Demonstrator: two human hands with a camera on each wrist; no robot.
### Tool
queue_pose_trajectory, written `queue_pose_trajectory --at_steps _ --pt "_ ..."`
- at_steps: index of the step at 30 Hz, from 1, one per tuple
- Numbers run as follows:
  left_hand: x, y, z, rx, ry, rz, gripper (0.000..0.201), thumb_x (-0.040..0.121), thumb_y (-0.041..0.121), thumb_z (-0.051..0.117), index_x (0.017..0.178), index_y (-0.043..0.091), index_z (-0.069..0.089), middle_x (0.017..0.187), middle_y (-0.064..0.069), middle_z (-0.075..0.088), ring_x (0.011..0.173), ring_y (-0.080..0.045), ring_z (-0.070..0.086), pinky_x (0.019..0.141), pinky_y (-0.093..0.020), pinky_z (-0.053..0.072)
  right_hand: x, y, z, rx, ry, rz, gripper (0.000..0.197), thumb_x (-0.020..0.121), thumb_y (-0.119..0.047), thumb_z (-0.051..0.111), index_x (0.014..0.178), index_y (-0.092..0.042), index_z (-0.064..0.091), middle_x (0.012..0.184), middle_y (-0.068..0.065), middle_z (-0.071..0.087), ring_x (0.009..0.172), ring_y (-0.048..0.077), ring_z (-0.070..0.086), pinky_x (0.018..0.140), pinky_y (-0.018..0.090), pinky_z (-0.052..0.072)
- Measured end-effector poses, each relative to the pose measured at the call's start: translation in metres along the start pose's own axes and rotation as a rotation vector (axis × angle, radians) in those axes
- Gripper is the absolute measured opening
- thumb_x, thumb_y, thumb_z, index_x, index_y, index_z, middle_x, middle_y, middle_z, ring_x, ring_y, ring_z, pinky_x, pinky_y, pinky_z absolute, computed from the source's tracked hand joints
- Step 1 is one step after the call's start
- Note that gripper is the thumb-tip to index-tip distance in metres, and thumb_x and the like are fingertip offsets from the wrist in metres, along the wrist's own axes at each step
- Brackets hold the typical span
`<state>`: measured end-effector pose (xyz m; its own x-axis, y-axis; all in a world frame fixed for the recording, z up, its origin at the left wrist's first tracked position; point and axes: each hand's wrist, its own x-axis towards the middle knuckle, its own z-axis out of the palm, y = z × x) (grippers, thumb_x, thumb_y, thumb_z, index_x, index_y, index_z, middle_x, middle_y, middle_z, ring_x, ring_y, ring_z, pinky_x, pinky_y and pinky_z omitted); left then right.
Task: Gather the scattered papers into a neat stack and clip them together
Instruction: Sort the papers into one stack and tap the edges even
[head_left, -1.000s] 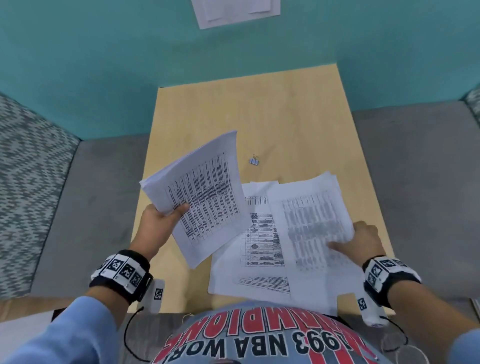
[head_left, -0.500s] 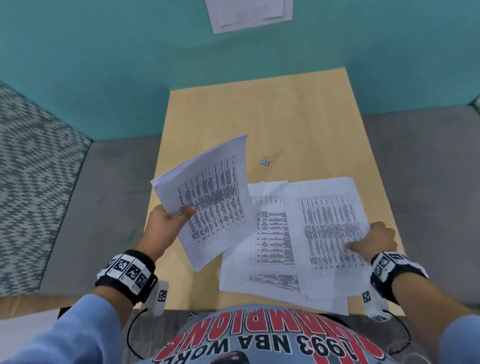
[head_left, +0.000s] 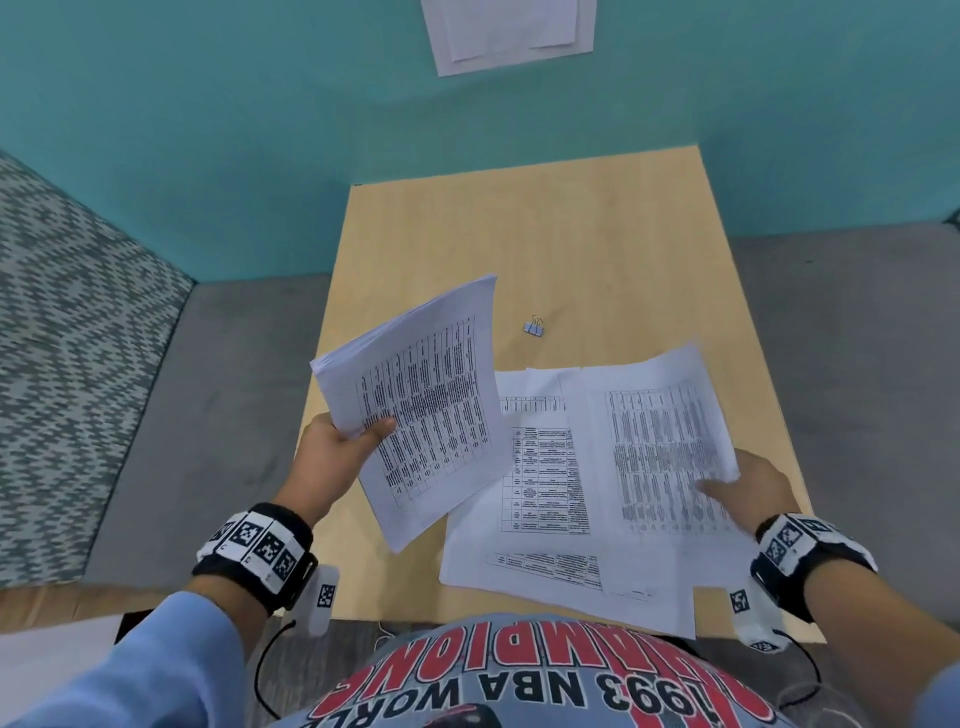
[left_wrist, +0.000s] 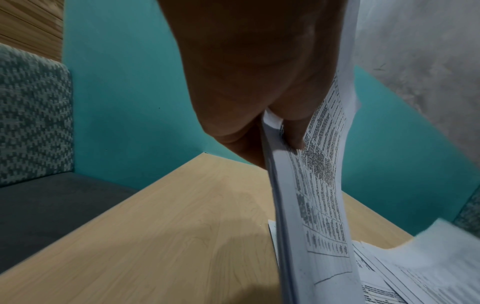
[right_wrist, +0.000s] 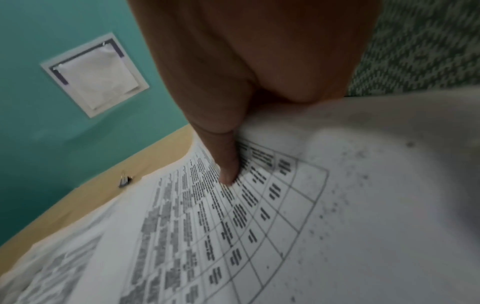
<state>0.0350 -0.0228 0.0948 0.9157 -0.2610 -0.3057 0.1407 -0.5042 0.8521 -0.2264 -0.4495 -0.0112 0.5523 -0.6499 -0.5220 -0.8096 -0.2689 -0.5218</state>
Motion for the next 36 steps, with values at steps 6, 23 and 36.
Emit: queue_pose_trajectory --at_steps 6,23,36 --pt "0.006 -0.001 -0.009 0.021 0.117 -0.029 0.014 0.094 0.030 0.083 0.104 0.022 0.080 0.108 -0.003 0.083 0.102 -0.025 0.079 0.094 -0.055 0.064 0.006 -0.018 -0.049 -0.200 -0.196 -0.229 0.014 0.084 -0.020 0.082 0.076 -0.018 0.070 0.064 -0.003 0.062 0.057 0.019 0.051 0.055 0.029 0.036" --pt "-0.018 -0.018 -0.050 -0.040 0.224 -0.047 0.020 0.097 0.021 0.080 0.116 0.013 0.080 0.110 0.000 0.084 0.101 -0.016 0.081 0.094 -0.050 0.064 0.033 -0.120 0.089 -0.938 -0.242 -0.737 0.020 0.088 -0.040 0.071 0.104 -0.027 0.068 0.154 0.003 0.049 0.130 0.027 0.052 0.105 0.042 0.045" --pt "-0.024 -0.017 -0.056 -0.062 0.232 -0.067 0.015 0.097 0.021 0.080 0.112 0.019 0.081 0.110 0.001 0.085 0.105 -0.020 0.080 0.099 -0.054 0.062 0.037 -0.110 0.062 -0.639 -0.368 -0.386 0.076 0.078 -0.027 0.082 0.139 -0.021 0.037 0.114 0.007 0.065 0.089 0.026 0.067 0.075 0.037 0.058"
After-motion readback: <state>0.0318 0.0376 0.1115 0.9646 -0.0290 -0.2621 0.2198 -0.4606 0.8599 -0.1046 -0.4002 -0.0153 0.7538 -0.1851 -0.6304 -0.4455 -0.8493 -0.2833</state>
